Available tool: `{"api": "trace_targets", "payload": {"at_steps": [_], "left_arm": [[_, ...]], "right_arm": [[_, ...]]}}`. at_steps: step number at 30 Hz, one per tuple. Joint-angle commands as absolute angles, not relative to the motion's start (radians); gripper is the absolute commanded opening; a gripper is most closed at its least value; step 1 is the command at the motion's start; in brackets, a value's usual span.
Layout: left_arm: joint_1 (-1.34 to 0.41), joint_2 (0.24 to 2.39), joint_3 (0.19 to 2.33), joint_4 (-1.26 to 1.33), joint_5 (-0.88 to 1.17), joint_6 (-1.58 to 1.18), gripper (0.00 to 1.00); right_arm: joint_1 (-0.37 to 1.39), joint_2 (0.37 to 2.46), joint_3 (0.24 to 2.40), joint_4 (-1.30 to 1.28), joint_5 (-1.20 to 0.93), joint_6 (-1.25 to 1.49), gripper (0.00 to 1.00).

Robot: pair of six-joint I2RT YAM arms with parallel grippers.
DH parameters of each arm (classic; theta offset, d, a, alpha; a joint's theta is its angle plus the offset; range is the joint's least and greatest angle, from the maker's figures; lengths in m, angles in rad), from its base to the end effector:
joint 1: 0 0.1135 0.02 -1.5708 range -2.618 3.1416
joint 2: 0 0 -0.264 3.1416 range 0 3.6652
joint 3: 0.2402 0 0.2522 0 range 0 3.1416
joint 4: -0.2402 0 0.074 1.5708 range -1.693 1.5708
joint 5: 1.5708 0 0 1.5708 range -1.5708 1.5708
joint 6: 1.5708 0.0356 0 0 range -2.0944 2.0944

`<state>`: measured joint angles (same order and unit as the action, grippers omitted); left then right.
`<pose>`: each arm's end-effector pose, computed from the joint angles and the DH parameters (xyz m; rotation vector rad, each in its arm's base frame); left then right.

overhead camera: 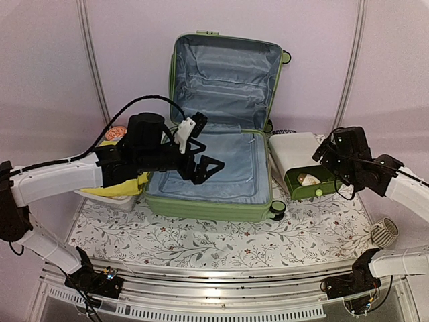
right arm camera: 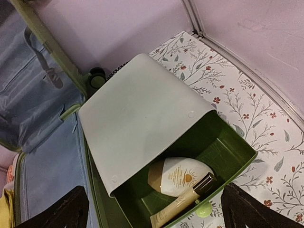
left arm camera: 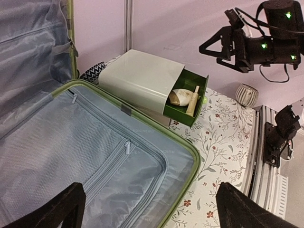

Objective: Open, take out, and arrange the luggage
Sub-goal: Close the drawer in the storage box.

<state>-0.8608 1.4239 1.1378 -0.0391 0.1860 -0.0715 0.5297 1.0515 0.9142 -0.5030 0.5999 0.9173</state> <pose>0.2144 -0.2595 0.3283 0.8787 1.7668 -0.7995 0.2024 0.0952 0.3068 0.7135 1.9678 0.2079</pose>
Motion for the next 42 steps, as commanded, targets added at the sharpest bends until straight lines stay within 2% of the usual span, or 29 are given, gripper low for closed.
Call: {"api": "trace_targets", "payload": {"at_steps": [1, 8, 15, 20, 30, 42], "left_arm": [[-0.844, 1.367, 1.108, -0.035, 0.103, -0.098, 0.98], [-0.812, 1.324, 1.052, 0.004, 0.088, -0.136, 0.98], [-0.785, 1.302, 1.020, 0.004, 0.088, -0.178, 0.98], [-0.757, 1.261, 0.970, 0.022, 0.035, -0.221, 0.98], [-0.721, 1.247, 0.943, 0.051, 0.093, -0.235, 0.98], [-0.715, 1.222, 0.936, 0.050, 0.103, -0.224, 0.98]], "right_arm": [[0.526, 0.994, 0.911, -0.538, 0.444, 0.713, 0.99], [0.527, 0.972, 0.868, -0.565, 0.218, 0.606, 0.99], [0.527, 0.954, 0.704, -0.473, 0.057, 0.627, 0.97], [0.526, 0.927, 0.626, -0.426, 0.006, 0.657, 0.93], [0.509, 0.895, 0.559, -0.414, 0.007, 0.677, 0.89], [0.324, 0.832, 0.449, -0.284, -0.206, 0.670, 0.77]]}}
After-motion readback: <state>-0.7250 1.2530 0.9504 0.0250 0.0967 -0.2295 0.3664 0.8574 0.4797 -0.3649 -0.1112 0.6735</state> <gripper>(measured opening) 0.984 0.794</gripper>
